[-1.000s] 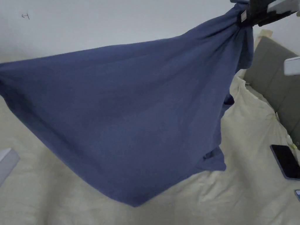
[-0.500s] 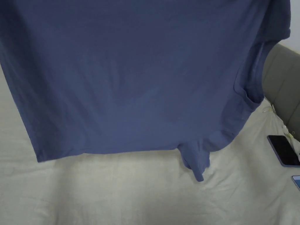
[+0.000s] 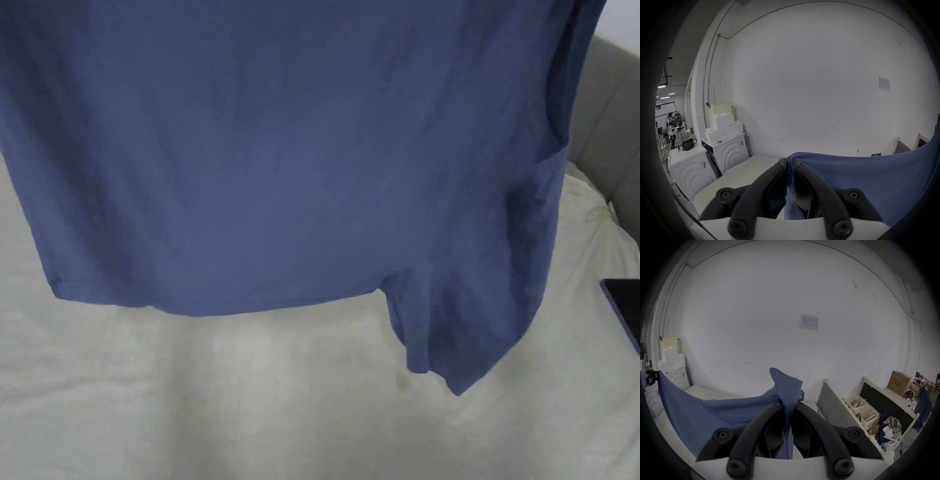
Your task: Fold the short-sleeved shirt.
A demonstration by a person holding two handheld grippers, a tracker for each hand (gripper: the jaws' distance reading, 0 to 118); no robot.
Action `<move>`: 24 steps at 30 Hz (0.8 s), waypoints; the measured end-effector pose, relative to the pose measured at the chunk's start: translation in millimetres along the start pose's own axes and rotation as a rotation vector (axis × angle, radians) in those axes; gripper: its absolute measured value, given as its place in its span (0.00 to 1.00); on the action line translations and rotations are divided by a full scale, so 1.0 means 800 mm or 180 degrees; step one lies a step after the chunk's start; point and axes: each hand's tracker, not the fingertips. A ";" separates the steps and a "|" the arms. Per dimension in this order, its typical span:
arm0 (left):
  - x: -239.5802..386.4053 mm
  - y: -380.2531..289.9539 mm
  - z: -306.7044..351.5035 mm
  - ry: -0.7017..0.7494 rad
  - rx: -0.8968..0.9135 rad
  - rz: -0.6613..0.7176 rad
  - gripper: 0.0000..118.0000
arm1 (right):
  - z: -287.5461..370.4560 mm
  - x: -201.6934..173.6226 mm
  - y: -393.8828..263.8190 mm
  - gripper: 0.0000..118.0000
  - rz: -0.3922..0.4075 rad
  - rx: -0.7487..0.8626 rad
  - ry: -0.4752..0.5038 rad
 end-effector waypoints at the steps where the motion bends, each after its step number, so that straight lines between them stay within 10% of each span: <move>1: 0.009 0.003 -0.016 0.0017 0.0018 0.0002 0.03 | -0.015 -0.003 0.006 0.05 -0.0003 0.0031 -0.0034; 13: 0.117 -0.010 -0.169 0.0264 0.0595 -0.0119 0.03 | -0.157 -0.035 0.021 0.05 0.0146 0.0808 -0.0710; 24: 0.160 -0.142 -0.234 0.0237 0.0189 -0.0327 0.03 | -0.246 -0.028 -0.100 0.05 -0.0160 0.0206 -0.0405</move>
